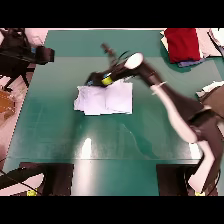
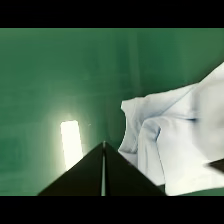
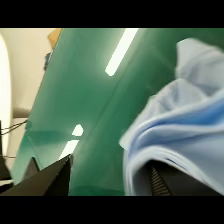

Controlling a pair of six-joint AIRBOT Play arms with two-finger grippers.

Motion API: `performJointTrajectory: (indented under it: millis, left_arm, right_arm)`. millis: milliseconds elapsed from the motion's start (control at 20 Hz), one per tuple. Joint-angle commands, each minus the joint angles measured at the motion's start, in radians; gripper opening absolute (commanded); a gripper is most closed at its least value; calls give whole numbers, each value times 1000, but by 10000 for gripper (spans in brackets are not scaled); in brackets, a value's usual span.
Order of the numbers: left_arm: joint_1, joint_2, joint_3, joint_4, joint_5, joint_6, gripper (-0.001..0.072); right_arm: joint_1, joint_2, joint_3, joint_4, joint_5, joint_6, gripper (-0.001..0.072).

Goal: Fold the shirts.

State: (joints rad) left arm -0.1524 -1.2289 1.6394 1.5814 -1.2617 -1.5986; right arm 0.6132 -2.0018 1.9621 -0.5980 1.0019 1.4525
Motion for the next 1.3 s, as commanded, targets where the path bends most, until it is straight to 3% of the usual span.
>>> performJointTrajectory:
  millis: [0,200,400,450,650,900,1100,1250]
  left_arm:
    - [16,30,-21,16,-59,11,25]
    - [16,30,-75,16,-78,11,25]
    - [16,30,-133,0,-79,10,26]
    - [16,30,-138,-18,-81,10,25]
    - [16,30,-138,-75,-35,10,25]
    - [16,30,-138,-79,-61,10,26]
    - [16,30,-138,-93,-46,10,25]
    - [16,30,-138,-98,-52,10,25]
  right_arm:
    - [83,-140,81,193,-62,-32,525]
    - [-46,15,-22,92,17,-37,524]
    - [-265,262,-235,-250,195,60,524]
    - [-319,301,-298,-270,223,53,525]
    - [-481,351,-552,-256,260,-33,529]
    - [-531,350,-755,-37,99,-190,529]
    - [-455,345,-810,78,-83,-257,529]
    - [-388,286,-742,78,-117,-256,529]
